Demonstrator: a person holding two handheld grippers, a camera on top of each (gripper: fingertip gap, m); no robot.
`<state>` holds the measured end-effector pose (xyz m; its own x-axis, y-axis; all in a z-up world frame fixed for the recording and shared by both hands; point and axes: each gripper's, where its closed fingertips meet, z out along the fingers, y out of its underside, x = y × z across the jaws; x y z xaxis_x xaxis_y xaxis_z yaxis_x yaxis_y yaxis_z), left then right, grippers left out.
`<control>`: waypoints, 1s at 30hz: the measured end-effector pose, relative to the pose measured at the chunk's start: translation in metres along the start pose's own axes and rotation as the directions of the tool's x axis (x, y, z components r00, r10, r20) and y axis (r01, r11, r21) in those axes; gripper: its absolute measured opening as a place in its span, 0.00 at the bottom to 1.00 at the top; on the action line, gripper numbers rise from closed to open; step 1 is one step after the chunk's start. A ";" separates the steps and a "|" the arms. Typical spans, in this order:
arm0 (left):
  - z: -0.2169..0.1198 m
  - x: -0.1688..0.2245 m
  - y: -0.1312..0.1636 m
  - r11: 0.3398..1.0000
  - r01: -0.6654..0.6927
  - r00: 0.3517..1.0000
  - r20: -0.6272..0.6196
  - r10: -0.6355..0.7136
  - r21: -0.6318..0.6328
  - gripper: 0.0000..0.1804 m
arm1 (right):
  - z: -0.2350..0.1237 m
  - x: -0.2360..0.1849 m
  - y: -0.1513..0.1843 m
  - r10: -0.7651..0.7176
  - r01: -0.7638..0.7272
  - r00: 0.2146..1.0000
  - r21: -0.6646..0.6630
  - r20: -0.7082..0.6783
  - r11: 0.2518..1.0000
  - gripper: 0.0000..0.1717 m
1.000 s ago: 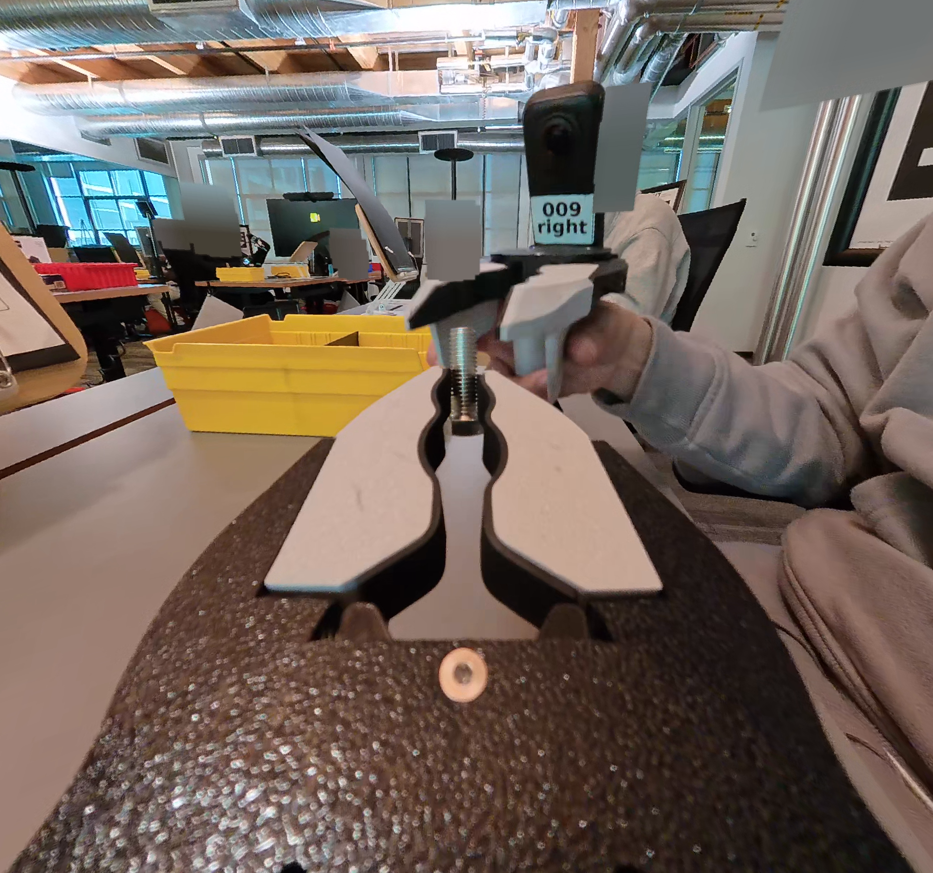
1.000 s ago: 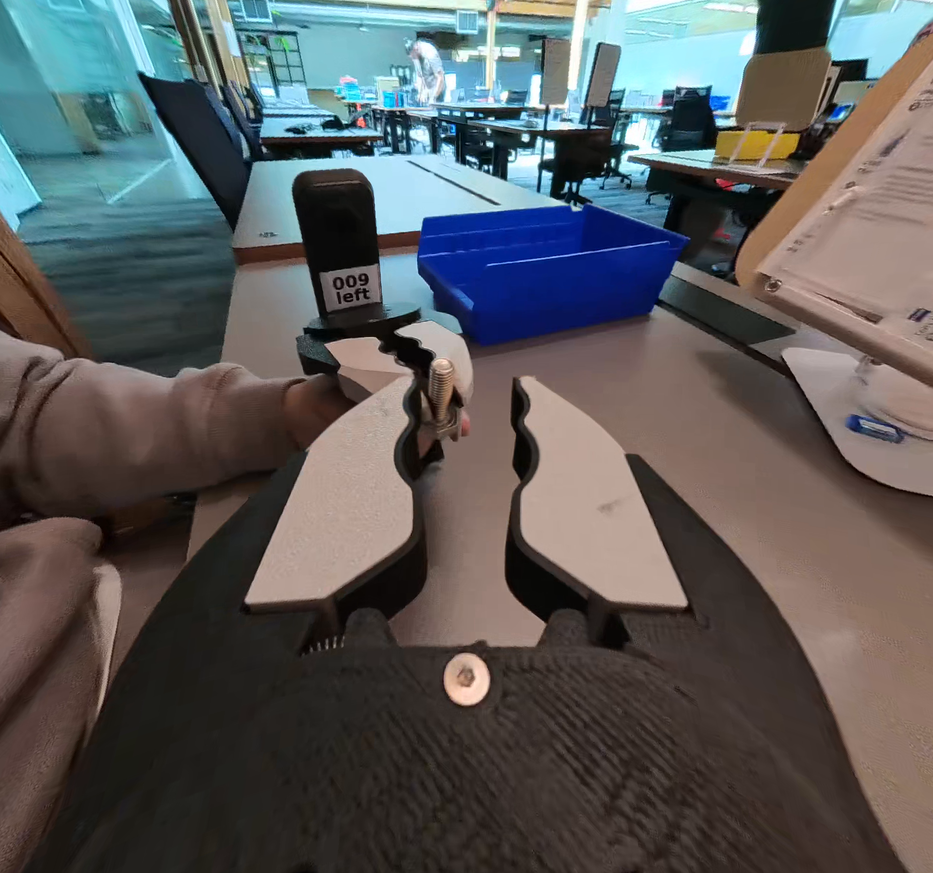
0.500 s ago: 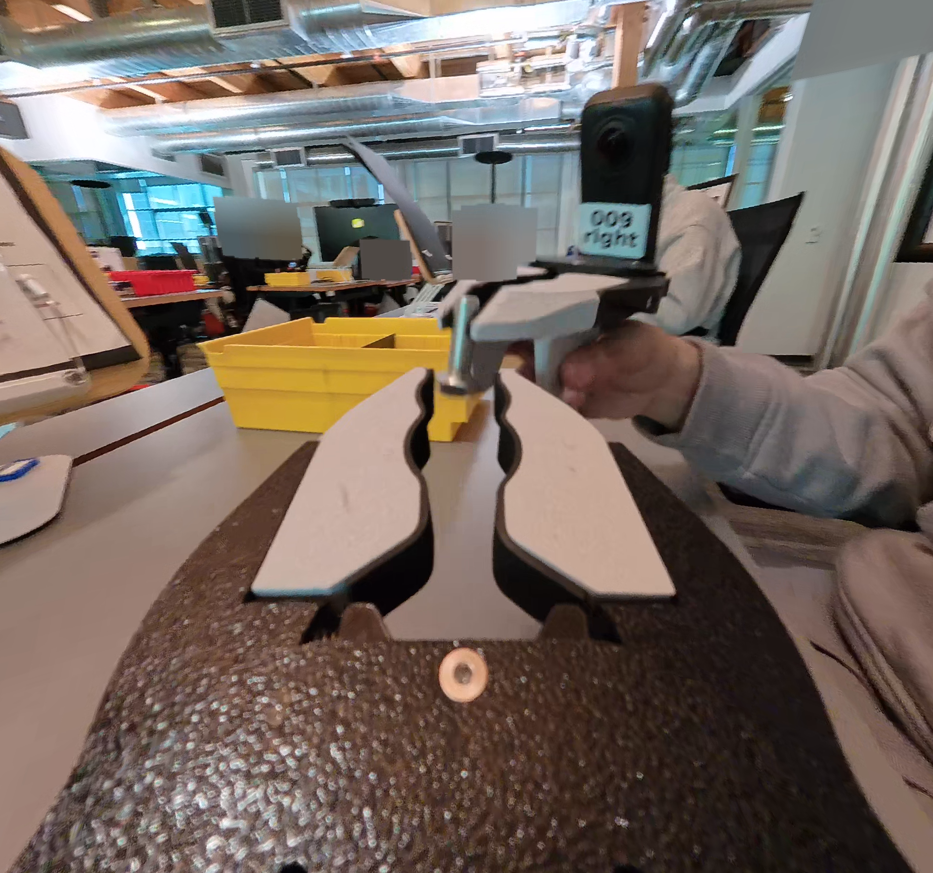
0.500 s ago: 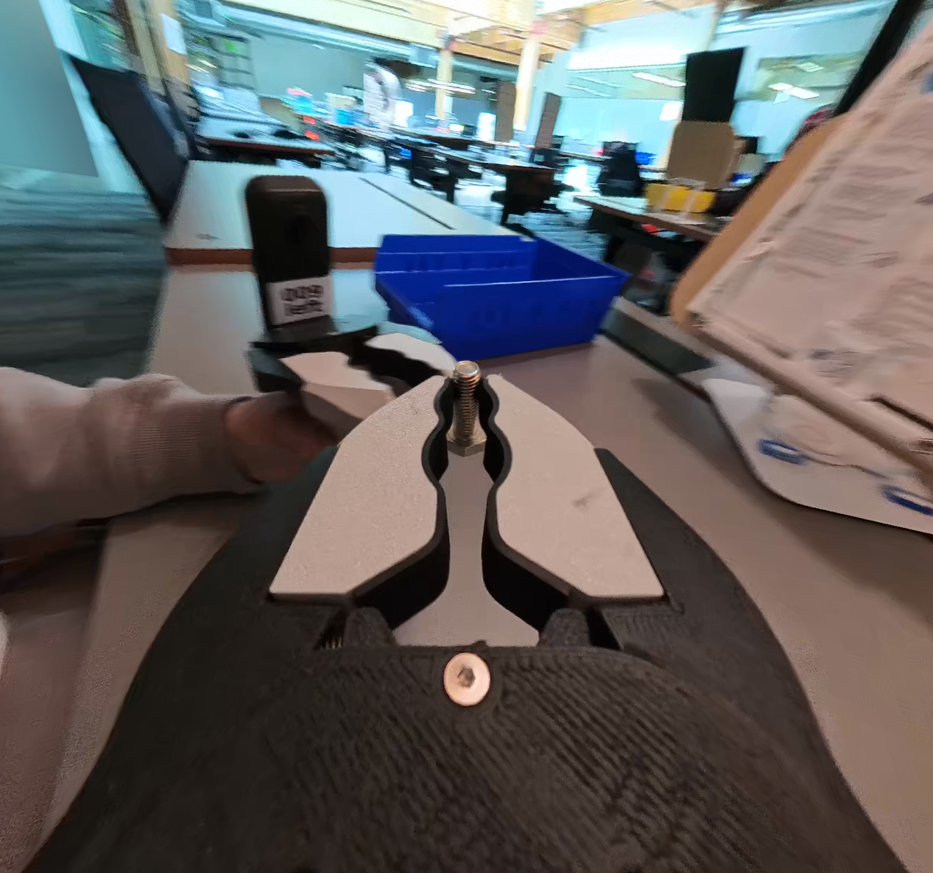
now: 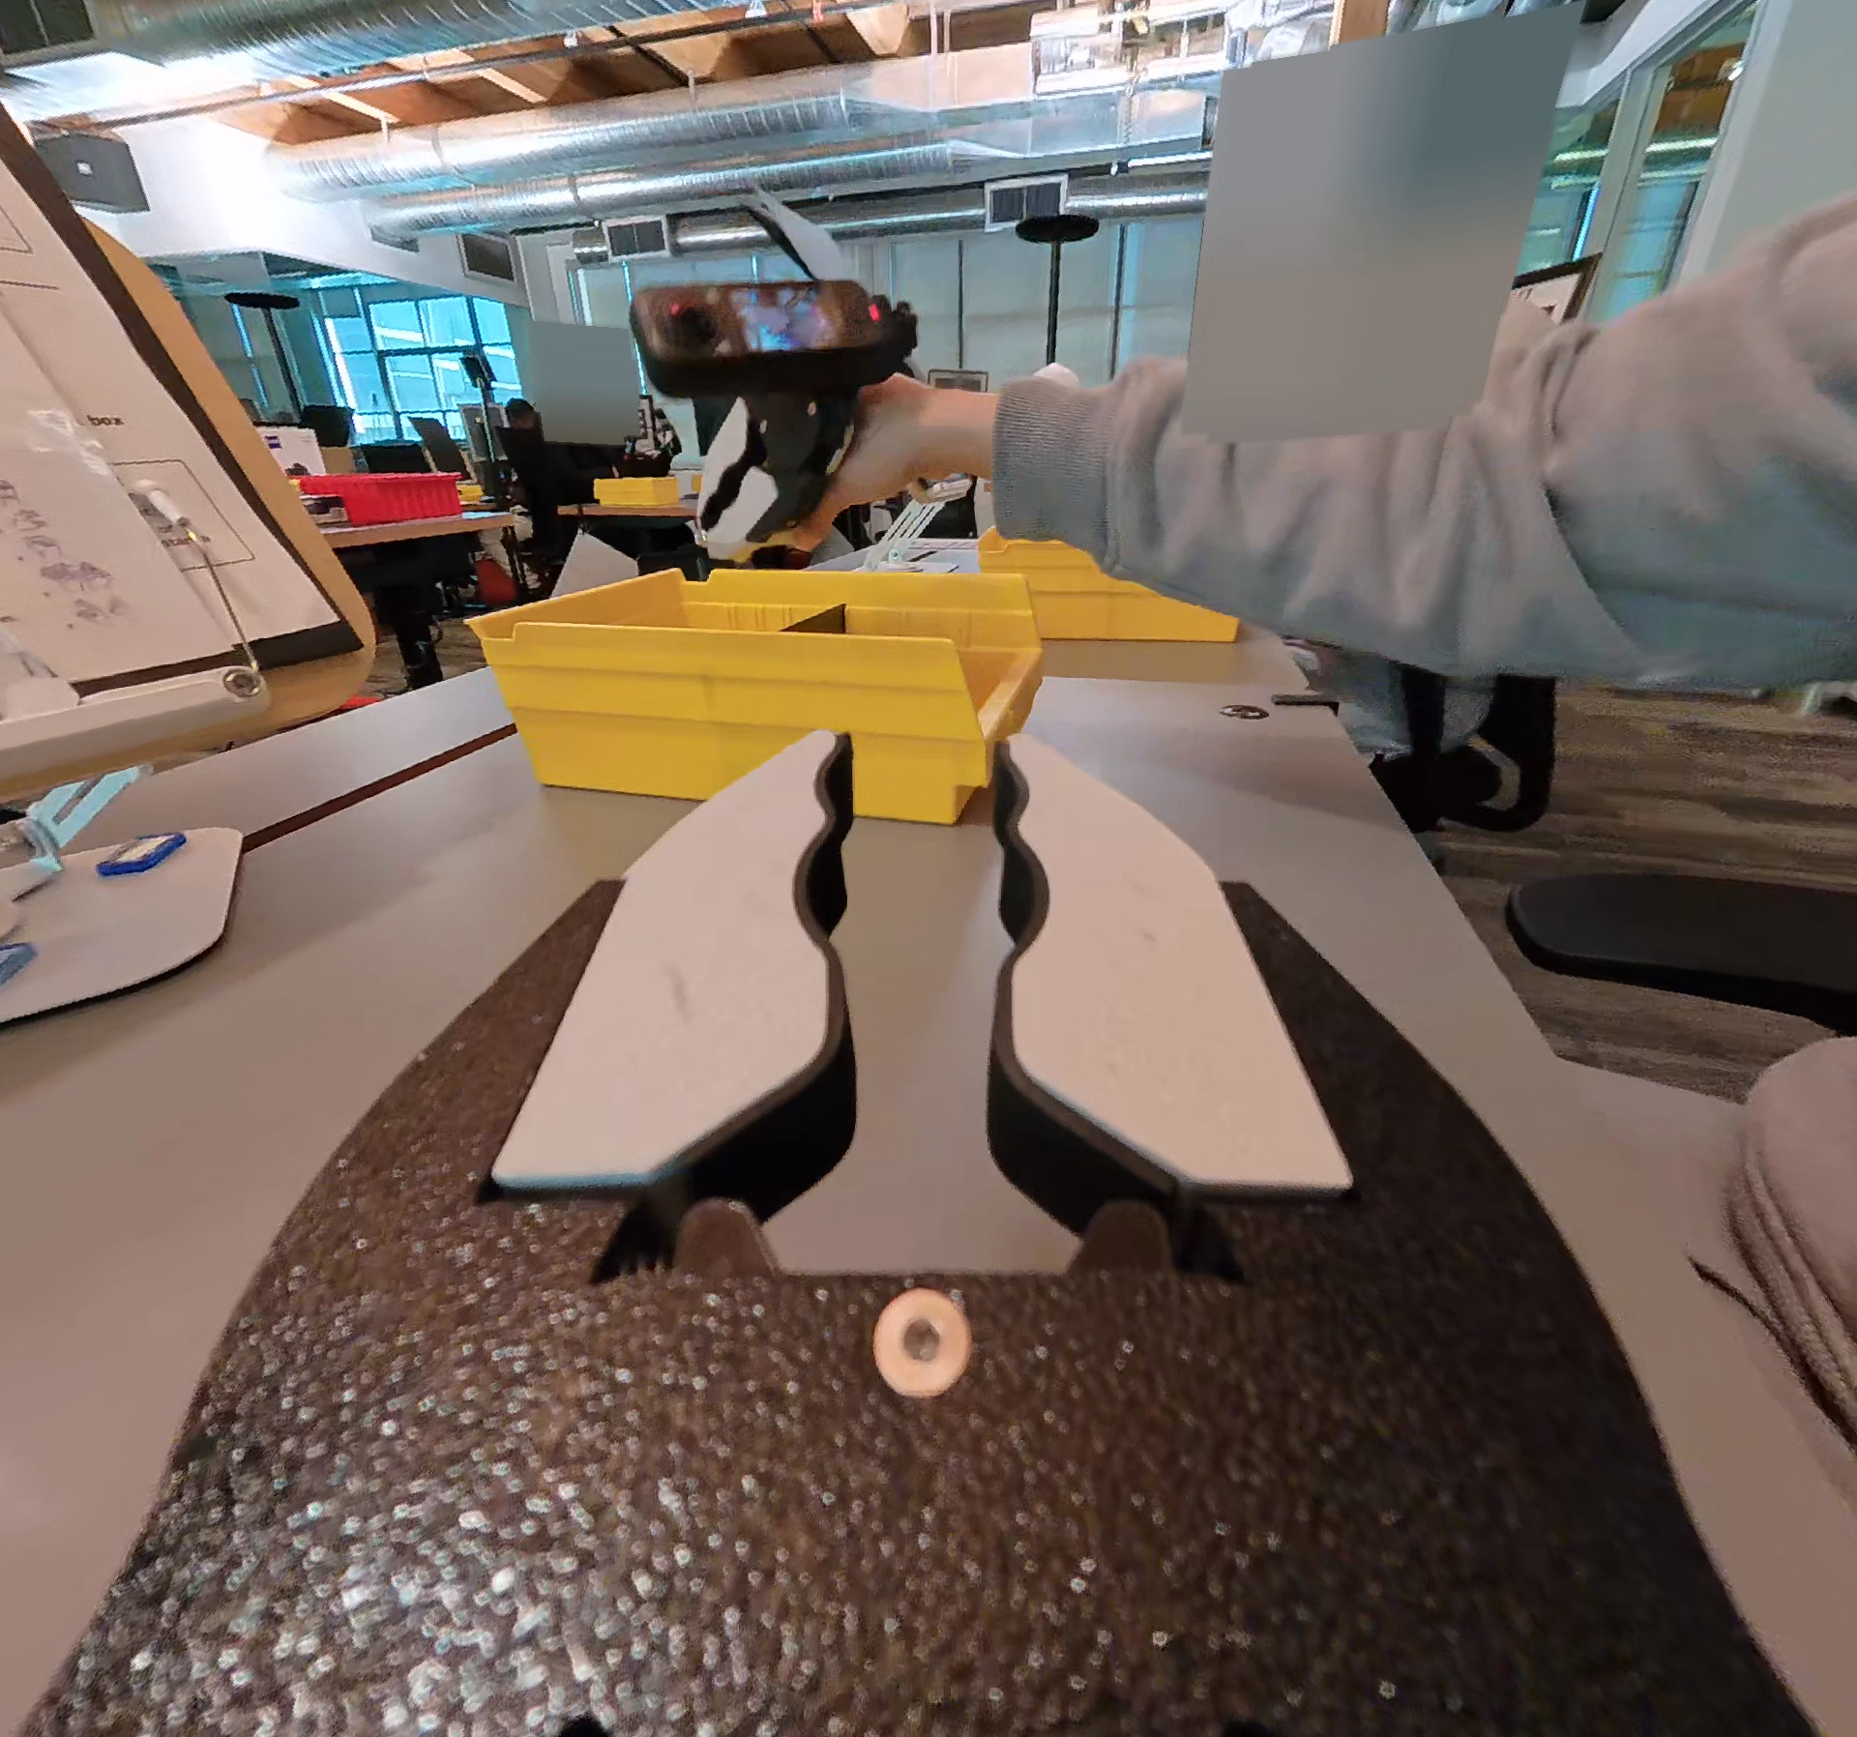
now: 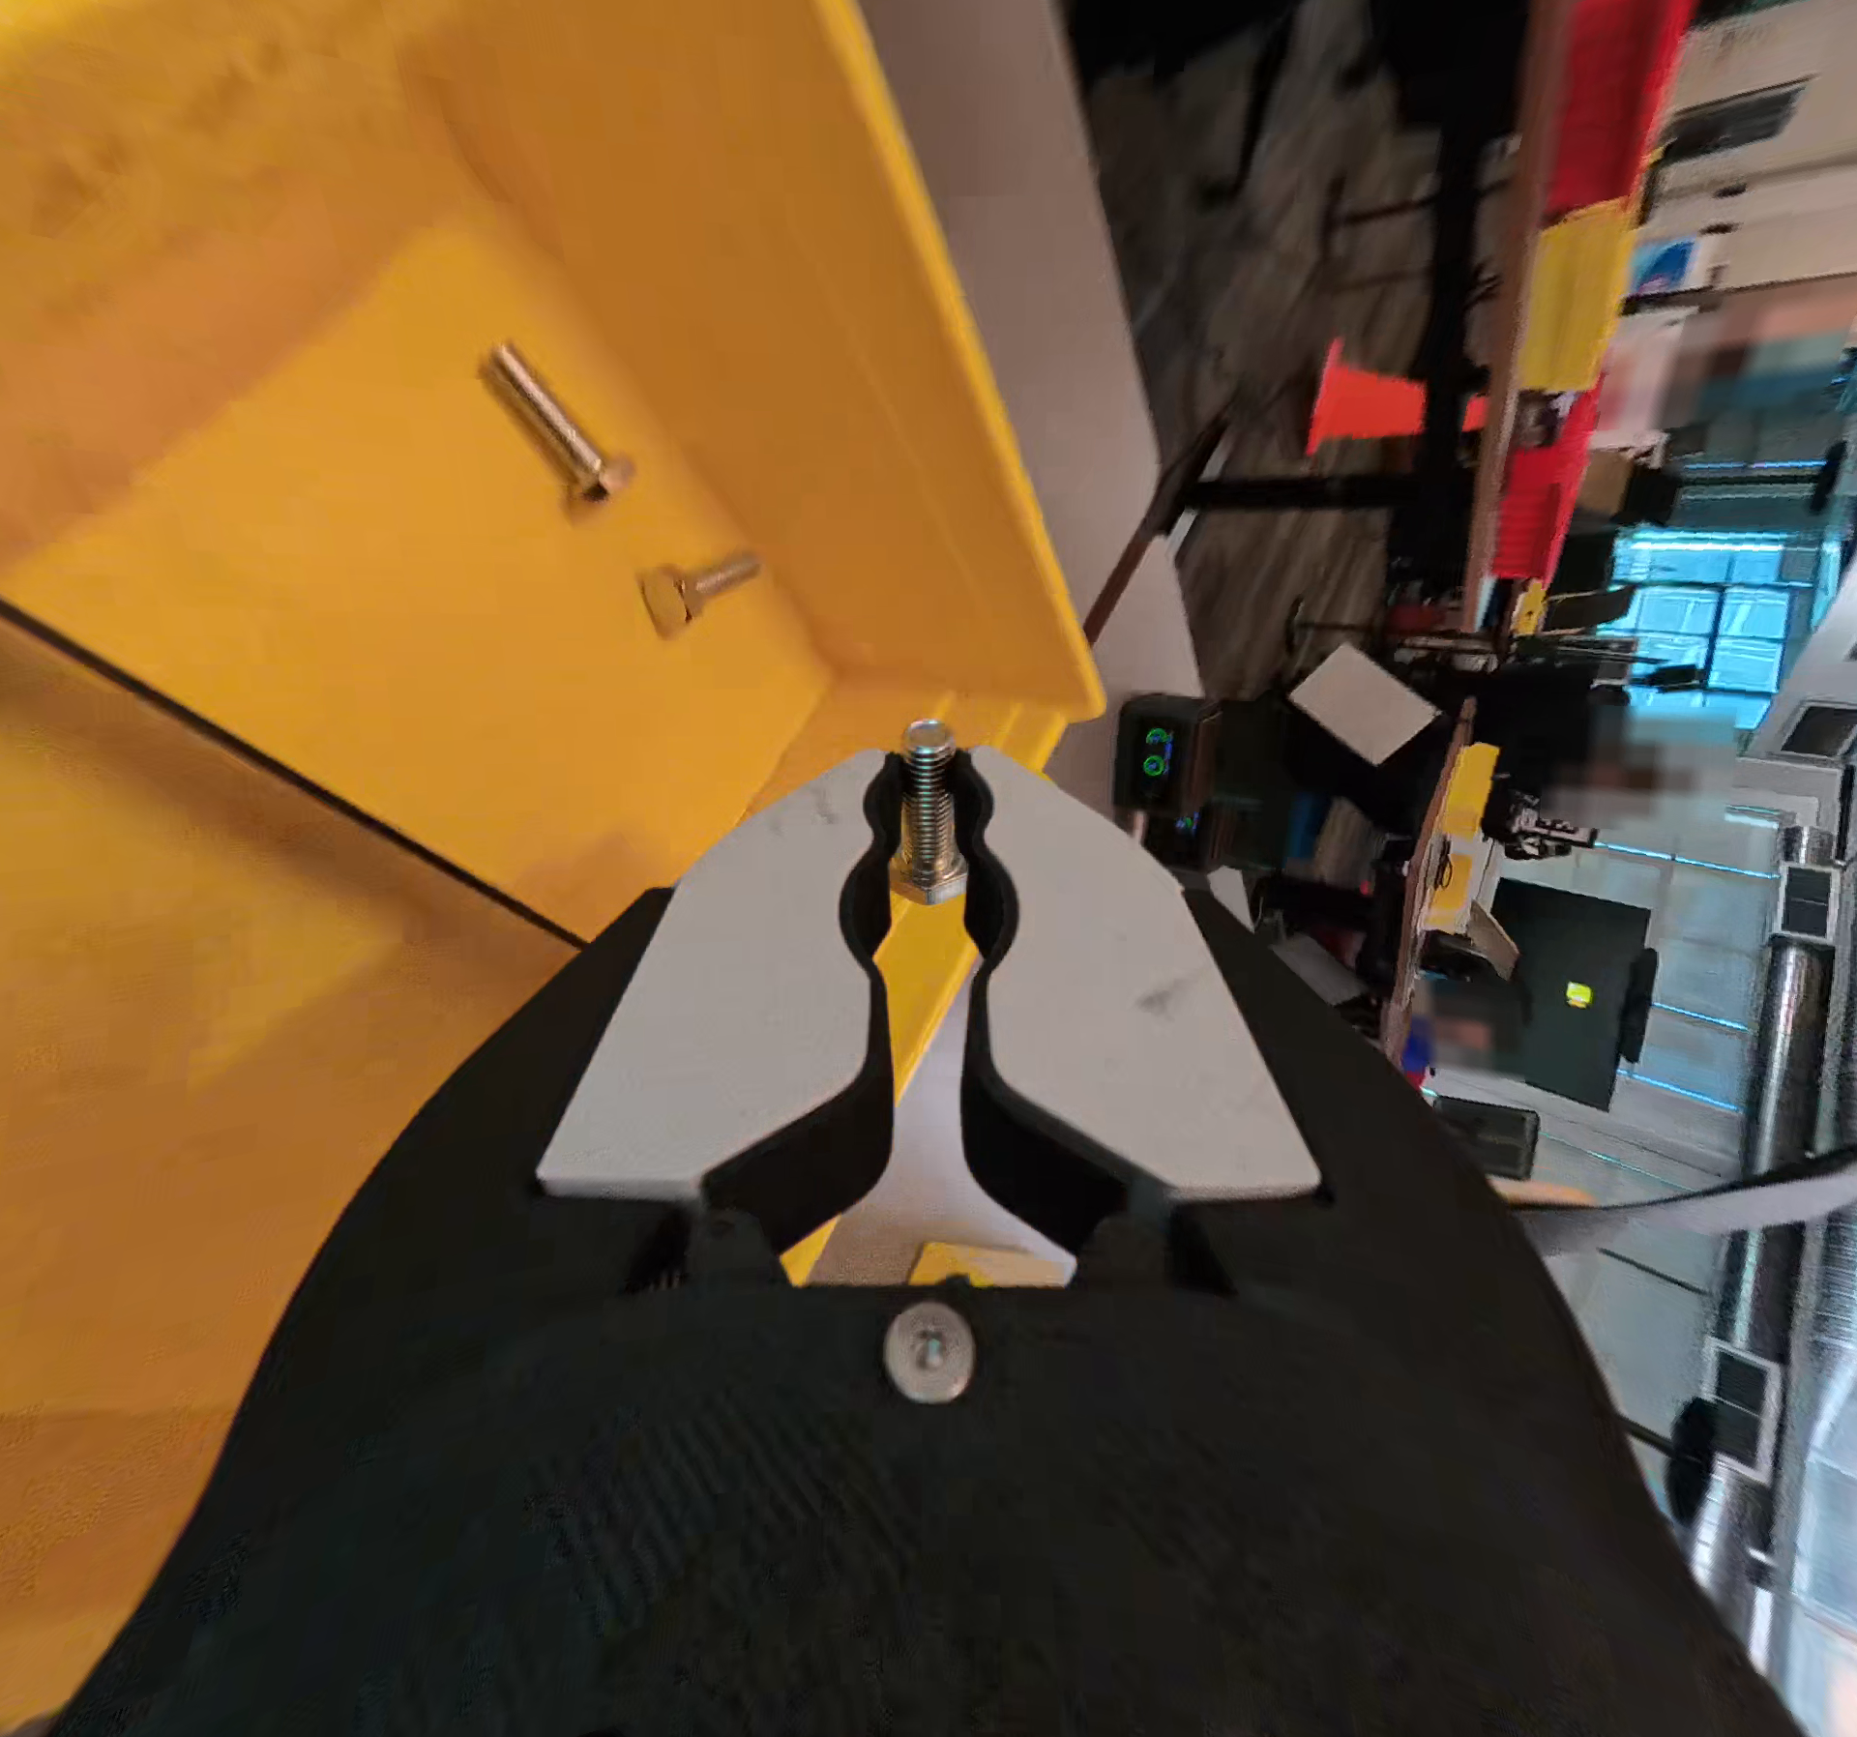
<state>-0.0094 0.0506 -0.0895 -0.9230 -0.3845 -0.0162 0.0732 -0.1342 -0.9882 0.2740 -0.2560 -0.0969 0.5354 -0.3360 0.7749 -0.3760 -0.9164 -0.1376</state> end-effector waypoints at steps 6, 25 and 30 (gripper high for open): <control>-0.004 -0.008 0.000 1.000 0.022 0.999 0.036 -0.022 -0.001 0.14 | 0.043 -0.034 0.022 -0.069 0.088 0.987 -0.134 0.142 0.987 0.07; -0.236 -0.237 -0.054 0.820 0.571 0.402 0.856 -0.324 0.043 0.15 | -0.134 -0.101 -0.041 0.563 -0.699 0.713 0.493 0.418 0.518 0.32; -0.234 -0.281 0.022 0.557 0.828 0.276 0.911 -0.308 -0.062 0.15 | -0.156 -0.104 -0.043 0.590 -0.670 0.727 0.552 0.353 0.496 0.40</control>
<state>0.1636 0.3694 -0.1420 0.0672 -0.8964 0.4381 -0.7473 -0.3362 -0.5732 0.1168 -0.1484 -0.0752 0.4340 -0.8613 0.2643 -0.1280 -0.3493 -0.9282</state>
